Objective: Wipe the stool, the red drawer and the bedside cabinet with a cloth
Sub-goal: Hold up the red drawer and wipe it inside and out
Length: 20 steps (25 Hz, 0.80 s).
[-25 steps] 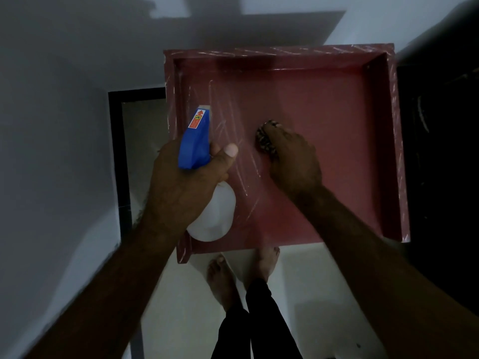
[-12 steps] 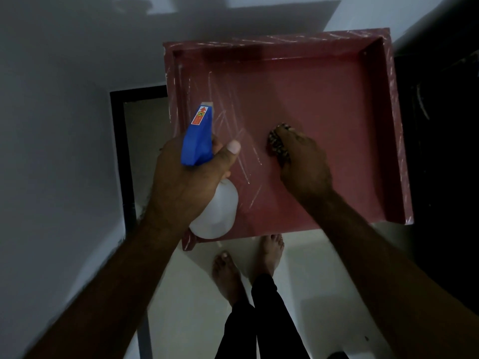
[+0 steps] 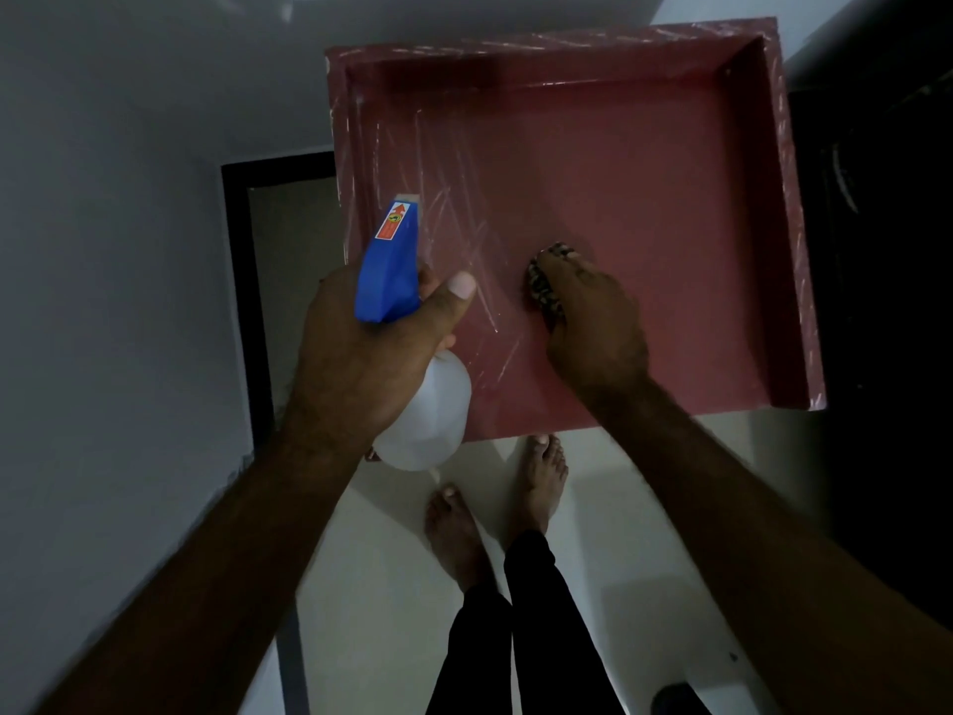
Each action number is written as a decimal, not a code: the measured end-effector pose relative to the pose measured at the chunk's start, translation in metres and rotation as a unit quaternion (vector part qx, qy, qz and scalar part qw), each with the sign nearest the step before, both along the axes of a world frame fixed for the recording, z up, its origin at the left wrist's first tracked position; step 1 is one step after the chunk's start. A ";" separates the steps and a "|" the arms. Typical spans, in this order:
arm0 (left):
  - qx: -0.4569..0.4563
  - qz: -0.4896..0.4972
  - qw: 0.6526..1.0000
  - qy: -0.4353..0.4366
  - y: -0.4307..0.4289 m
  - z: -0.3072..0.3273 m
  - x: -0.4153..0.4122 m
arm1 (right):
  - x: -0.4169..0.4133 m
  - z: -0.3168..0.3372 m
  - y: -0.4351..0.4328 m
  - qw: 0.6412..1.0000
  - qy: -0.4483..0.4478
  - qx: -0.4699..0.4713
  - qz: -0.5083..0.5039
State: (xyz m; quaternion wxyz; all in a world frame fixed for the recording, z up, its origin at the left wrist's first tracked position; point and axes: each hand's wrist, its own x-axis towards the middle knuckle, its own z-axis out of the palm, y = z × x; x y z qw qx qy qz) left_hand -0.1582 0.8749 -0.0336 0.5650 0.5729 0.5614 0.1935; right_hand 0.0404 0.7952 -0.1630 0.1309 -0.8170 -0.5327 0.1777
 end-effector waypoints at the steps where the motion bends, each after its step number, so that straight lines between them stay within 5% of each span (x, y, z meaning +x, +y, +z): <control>1: -0.003 0.004 1.000 -0.001 -0.003 -0.001 -0.001 | -0.010 0.000 -0.002 1.000 -0.002 -0.006 0.017; 5: -0.008 0.001 1.000 -0.004 -0.013 -0.002 -0.004 | -0.020 0.002 -0.014 0.995 -0.004 0.007 0.104; 10: 0.005 -0.012 1.000 0.000 -0.019 -0.006 -0.009 | -0.012 0.002 -0.018 1.000 0.001 -0.013 -0.002; 14: 0.002 -0.007 1.000 -0.002 -0.021 -0.004 -0.012 | -0.035 0.006 -0.028 0.994 0.004 0.010 0.108; 20: 0.008 -0.013 1.000 0.006 -0.023 -0.003 -0.016 | -0.035 0.005 -0.040 1.000 0.000 0.006 0.010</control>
